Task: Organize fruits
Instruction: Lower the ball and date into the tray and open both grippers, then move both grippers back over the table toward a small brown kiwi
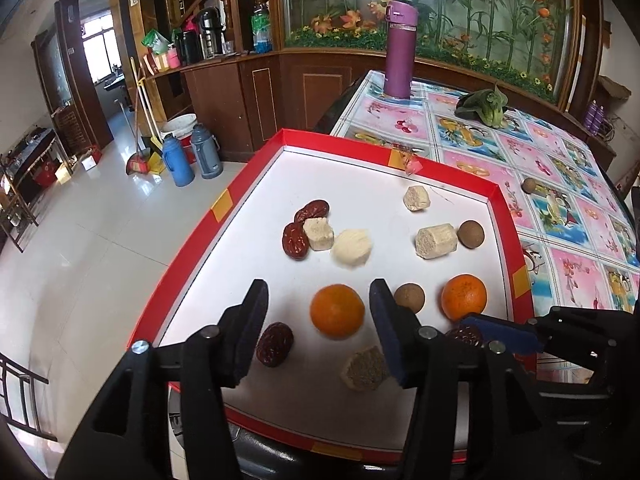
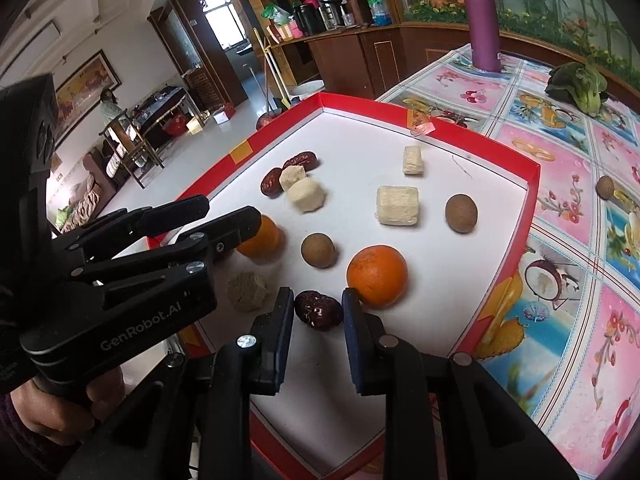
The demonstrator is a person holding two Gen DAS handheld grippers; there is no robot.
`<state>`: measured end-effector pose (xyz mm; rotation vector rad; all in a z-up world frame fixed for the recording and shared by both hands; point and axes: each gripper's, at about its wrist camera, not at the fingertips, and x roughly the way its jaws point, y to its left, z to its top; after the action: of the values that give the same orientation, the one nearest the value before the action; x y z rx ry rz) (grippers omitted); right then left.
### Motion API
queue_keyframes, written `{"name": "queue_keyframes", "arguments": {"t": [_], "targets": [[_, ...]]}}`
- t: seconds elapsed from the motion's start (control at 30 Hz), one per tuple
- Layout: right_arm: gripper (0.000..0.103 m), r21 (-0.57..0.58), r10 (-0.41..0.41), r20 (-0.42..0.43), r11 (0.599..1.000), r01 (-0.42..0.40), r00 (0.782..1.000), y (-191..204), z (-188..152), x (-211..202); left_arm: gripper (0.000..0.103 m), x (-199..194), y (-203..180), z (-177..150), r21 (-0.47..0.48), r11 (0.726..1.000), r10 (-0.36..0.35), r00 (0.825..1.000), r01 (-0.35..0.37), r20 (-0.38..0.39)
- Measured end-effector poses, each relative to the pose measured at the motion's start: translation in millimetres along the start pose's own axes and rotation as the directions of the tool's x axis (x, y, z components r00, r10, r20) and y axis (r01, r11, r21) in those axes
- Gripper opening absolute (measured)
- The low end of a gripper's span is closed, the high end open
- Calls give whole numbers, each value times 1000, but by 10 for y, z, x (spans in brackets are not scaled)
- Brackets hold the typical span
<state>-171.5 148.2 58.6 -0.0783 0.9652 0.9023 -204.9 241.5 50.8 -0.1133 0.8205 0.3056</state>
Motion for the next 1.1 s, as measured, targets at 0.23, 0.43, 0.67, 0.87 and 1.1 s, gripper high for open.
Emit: {"name": "queue_keyframes", "arguments": {"t": [0.23,0.43,0.67,0.87,1.1], "targets": [[31,36,12,61,999,-14,998,-126,26,-218,70,-78,-67,26,3,1000,21,1000,-21,13],[31,72,-5,101,997,-2,995,-288,33,-373,74,-151,-186,53,21,999,24,999,-25,30],[31,137,-41,140,990,21,989,-616,29,-564,77,-168,-343,85,44,999,22,999,-23,28],[39,213,-74,179,976,35,981,-942,1,-746,84,-140,-550,121,75,997,19,1000,-20,15],[43,234,-127,200,969,78,972,-1175,-55,-931,90,-148,-751,160,93,996,8,1000,-8,0]]}}
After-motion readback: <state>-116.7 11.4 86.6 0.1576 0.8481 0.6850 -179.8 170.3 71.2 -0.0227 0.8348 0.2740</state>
